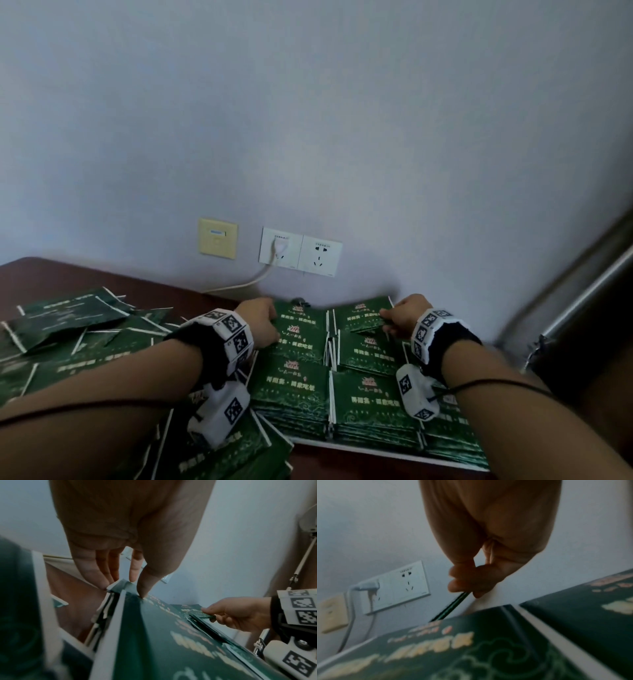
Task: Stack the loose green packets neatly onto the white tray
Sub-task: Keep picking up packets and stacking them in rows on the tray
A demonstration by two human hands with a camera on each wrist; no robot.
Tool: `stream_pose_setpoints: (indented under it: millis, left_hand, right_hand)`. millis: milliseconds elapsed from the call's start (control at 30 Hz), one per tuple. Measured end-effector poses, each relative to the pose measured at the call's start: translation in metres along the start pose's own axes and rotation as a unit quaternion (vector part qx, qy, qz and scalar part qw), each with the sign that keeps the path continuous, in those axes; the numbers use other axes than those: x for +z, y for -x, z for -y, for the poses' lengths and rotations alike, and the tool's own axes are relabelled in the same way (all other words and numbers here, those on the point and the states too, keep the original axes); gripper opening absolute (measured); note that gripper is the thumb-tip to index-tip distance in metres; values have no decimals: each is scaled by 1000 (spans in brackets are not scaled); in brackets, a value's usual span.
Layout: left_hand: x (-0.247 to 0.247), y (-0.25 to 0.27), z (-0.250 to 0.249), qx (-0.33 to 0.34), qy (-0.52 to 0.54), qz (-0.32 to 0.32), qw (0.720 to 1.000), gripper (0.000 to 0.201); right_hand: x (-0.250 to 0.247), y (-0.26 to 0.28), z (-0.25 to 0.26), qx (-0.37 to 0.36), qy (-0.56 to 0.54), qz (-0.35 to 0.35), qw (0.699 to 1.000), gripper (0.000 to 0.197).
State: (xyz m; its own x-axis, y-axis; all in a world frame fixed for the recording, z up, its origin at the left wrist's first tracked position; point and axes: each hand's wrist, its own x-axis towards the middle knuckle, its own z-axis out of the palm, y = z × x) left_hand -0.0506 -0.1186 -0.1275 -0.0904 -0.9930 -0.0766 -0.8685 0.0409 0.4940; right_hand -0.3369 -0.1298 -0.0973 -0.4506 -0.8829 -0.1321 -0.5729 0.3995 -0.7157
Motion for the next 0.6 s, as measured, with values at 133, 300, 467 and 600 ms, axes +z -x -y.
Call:
stream_pose_setpoints:
  millis: [133,300,467,600]
  left_hand:
    - [0,3,-4,6,-65,25,998,42]
    - [-14,25,-8,32,-175,1,984,52]
    - [-35,62,-24,54,-87,14,995,38]
    - [-29,109,-53,93,20,35,995,23]
  right_hand:
    - [0,14,5,-31,174,10,984,35]
    - [-20,48,6,-48,215,-12,975,63]
    - [-61,94,-9,-59,175,0,983,60]
    - [-72,139,-44,-61,158,3,986,46]
